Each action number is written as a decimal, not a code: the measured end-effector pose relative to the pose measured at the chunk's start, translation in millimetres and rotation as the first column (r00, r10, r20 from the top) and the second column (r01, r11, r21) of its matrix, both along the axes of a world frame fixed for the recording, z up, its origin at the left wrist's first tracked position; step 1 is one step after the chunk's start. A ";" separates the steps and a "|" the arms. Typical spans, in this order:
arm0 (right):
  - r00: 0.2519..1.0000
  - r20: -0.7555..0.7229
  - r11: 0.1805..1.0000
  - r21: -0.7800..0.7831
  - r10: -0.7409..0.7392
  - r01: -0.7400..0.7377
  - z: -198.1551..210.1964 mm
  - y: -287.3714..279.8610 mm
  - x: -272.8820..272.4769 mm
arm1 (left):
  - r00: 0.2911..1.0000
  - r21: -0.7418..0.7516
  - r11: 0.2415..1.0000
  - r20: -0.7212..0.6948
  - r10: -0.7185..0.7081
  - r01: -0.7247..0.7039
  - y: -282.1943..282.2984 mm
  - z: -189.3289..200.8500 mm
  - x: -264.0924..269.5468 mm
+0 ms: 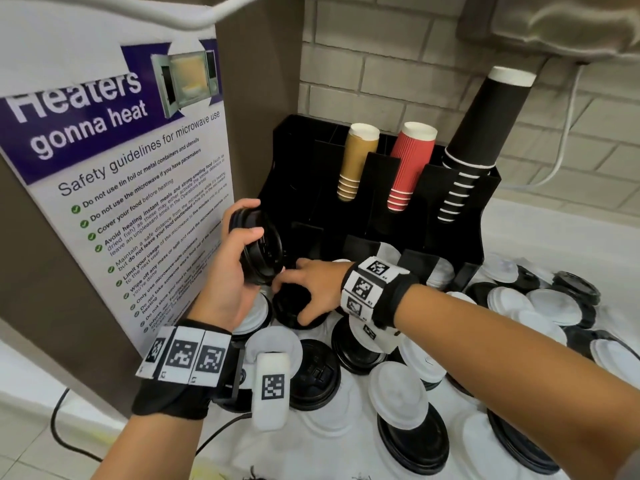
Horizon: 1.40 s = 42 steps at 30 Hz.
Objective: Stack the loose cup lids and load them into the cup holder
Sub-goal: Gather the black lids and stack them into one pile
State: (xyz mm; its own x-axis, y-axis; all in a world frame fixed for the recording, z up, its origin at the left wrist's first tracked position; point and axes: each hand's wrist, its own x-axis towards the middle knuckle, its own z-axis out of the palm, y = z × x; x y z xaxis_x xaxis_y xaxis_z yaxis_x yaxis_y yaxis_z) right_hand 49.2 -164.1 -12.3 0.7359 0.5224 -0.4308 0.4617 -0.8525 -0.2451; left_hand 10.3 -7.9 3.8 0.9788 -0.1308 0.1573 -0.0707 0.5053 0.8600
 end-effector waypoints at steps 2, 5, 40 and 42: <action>0.999 -0.031 0.989 0.139 -0.040 0.044 13.6 -6.0 4.4 | 1.000 -0.022 1.000 -0.008 0.003 -0.004 0.3 -0.8 -0.8; 0.979 -0.093 0.912 0.359 -0.179 0.201 33.7 -15.8 9.2 | 0.999 -0.022 0.999 -0.021 0.045 -0.046 -1.7 -2.8 -0.5; 0.978 0.069 0.978 -0.084 0.196 -0.190 -18.4 51.0 -60.0 | 0.986 0.235 0.957 0.044 0.163 -0.169 -0.8 12.0 2.0; 0.985 0.105 0.988 -0.086 0.137 -0.128 -8.8 44.4 -54.9 | 0.987 0.222 0.962 0.049 0.153 -0.160 2.4 14.5 -0.5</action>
